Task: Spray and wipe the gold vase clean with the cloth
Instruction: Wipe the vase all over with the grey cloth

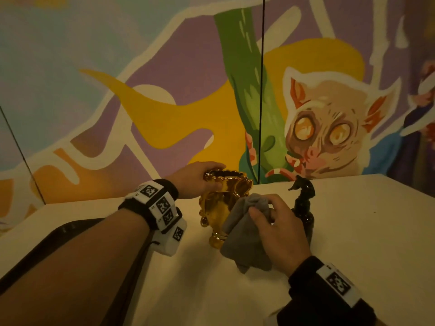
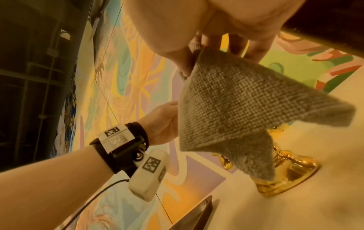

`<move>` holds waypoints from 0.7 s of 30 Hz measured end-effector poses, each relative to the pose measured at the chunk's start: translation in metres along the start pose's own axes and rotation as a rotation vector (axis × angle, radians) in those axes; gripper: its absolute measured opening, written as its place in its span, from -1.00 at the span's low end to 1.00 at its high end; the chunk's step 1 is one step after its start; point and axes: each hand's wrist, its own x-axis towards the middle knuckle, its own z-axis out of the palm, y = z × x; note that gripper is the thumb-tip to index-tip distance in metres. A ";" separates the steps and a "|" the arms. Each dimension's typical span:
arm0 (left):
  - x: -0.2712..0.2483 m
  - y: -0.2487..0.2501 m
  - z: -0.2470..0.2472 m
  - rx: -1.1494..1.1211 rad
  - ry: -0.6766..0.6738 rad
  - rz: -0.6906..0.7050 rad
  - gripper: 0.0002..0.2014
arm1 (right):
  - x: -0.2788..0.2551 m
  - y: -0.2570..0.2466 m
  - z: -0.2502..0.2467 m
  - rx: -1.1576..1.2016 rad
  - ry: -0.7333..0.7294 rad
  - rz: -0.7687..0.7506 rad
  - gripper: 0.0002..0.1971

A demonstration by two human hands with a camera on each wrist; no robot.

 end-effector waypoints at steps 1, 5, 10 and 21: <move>0.001 -0.001 0.000 -0.013 0.019 0.008 -0.48 | 0.000 0.000 -0.001 0.008 0.013 0.000 -0.88; -0.005 -0.012 0.003 -0.085 0.129 -0.006 -0.56 | 0.002 -0.004 0.001 0.028 0.093 -0.033 -0.86; -0.022 -0.026 0.000 -0.194 0.208 -0.085 -0.55 | 0.013 -0.022 0.012 -0.022 0.153 -0.187 -0.84; -0.059 -0.035 0.001 -0.586 0.232 -0.157 -0.83 | 0.032 -0.019 0.091 -0.508 -0.130 -0.430 -0.44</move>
